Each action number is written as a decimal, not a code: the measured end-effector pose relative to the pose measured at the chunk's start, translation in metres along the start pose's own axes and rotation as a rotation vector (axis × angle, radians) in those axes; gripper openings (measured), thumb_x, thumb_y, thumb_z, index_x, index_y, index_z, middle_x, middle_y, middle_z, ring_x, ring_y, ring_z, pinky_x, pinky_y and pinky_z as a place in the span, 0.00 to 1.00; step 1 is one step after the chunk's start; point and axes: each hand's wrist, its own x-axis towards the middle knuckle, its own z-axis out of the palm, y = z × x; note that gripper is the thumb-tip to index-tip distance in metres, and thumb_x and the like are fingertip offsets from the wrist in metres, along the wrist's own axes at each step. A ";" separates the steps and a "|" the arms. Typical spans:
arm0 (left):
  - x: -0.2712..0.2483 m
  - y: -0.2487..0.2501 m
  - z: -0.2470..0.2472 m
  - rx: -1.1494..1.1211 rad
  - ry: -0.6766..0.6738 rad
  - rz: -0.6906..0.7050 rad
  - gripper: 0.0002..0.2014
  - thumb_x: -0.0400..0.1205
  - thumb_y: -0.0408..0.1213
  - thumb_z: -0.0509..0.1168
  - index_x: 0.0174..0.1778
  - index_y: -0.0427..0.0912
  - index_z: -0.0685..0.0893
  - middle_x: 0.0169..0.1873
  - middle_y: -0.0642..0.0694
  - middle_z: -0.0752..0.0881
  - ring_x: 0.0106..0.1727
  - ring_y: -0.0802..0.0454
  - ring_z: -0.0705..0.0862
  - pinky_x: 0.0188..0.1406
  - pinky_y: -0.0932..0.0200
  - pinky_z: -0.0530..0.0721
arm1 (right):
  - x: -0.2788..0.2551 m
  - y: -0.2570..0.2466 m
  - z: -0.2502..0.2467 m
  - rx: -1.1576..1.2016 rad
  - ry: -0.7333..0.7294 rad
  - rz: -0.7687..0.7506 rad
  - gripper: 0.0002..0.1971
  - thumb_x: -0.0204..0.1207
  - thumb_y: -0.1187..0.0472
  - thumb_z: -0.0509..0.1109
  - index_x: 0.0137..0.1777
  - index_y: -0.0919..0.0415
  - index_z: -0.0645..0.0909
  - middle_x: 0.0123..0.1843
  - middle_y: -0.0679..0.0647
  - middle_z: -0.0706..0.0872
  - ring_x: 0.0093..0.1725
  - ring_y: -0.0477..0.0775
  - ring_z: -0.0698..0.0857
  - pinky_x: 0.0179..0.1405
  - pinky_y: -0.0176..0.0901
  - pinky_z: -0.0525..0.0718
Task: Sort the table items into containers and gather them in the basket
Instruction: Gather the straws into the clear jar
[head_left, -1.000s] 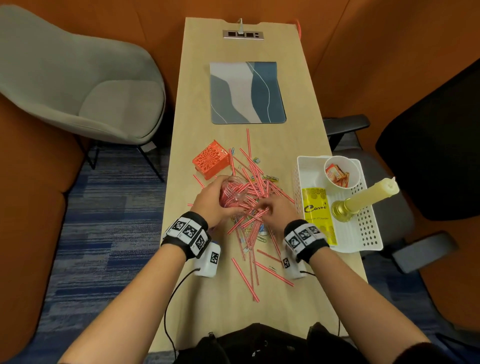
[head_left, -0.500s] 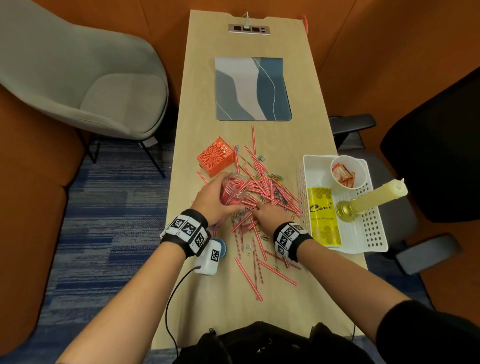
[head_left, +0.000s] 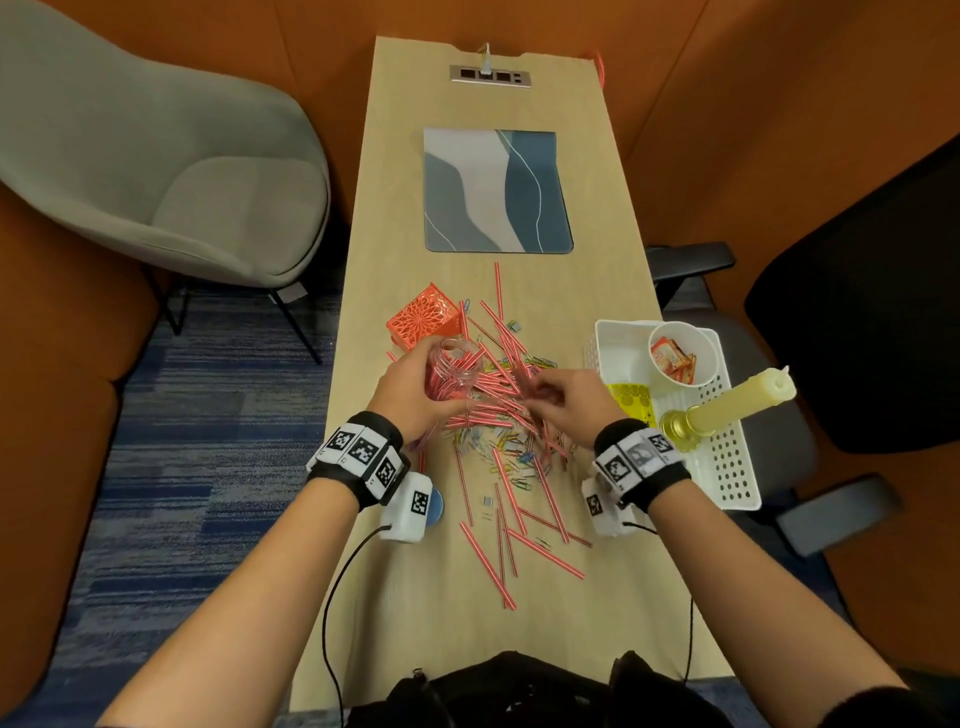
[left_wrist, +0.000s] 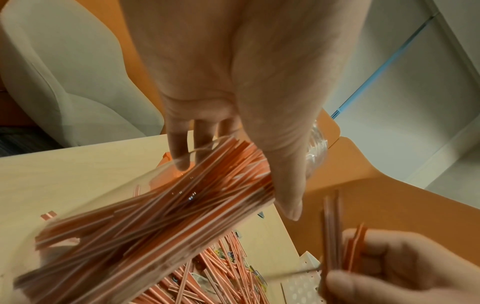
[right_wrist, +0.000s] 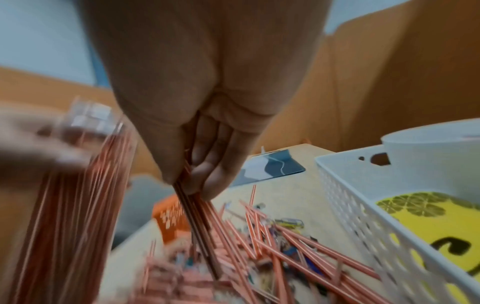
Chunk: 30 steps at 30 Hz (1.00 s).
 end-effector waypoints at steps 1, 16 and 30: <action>0.000 0.000 0.000 0.007 0.001 0.003 0.45 0.67 0.46 0.86 0.78 0.48 0.72 0.66 0.50 0.85 0.63 0.53 0.84 0.65 0.59 0.79 | -0.002 -0.002 -0.010 0.112 0.067 0.033 0.04 0.76 0.59 0.77 0.50 0.54 0.87 0.39 0.48 0.89 0.39 0.47 0.87 0.42 0.33 0.85; -0.007 0.016 0.023 0.086 -0.066 0.018 0.41 0.65 0.44 0.86 0.73 0.54 0.75 0.62 0.52 0.87 0.59 0.52 0.86 0.65 0.54 0.82 | -0.012 -0.049 -0.092 0.361 -0.169 0.031 0.03 0.77 0.63 0.76 0.43 0.56 0.85 0.33 0.60 0.89 0.38 0.58 0.90 0.49 0.56 0.91; -0.013 0.024 0.029 0.131 -0.080 0.058 0.43 0.66 0.47 0.85 0.76 0.50 0.74 0.66 0.48 0.84 0.61 0.53 0.82 0.59 0.62 0.75 | -0.006 -0.060 -0.112 0.600 -0.050 -0.027 0.33 0.76 0.72 0.73 0.80 0.61 0.67 0.50 0.68 0.90 0.45 0.62 0.90 0.46 0.50 0.91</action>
